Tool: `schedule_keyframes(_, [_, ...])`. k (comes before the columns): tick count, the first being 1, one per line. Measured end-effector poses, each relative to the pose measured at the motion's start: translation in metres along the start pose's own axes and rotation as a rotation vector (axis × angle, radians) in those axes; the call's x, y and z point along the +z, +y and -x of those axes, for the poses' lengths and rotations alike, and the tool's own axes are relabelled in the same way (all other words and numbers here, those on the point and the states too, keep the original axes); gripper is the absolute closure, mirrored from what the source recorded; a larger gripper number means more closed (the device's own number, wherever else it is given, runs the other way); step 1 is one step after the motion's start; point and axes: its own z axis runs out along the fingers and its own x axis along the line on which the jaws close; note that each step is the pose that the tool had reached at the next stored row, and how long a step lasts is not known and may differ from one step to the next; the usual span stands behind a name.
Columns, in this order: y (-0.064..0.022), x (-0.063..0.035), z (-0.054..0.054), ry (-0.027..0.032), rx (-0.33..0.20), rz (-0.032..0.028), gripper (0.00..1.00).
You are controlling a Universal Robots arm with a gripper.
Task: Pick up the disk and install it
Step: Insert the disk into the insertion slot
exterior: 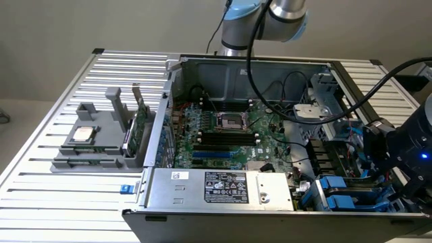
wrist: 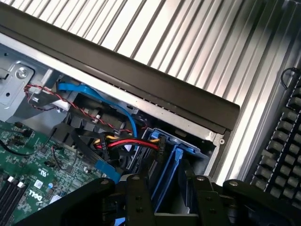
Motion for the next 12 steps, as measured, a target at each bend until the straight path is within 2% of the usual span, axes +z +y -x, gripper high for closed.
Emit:
schedule_keyframes(4, [-0.0003,0.0008,0.0001,-0.0068,0.055,0.007,0.61])
schedule_keyframes(7, [-0.0005,0.0013,0.0001,-0.0154,0.093,0.0102,0.61])
schedule_keyframes(9, [-0.0005,0.0015,0.0001,-0.0216,0.115,0.0105,0.61])
schedule_keyframes(12, [-0.0006,0.0017,0.0001,-0.0298,0.147,0.0074,0.61])
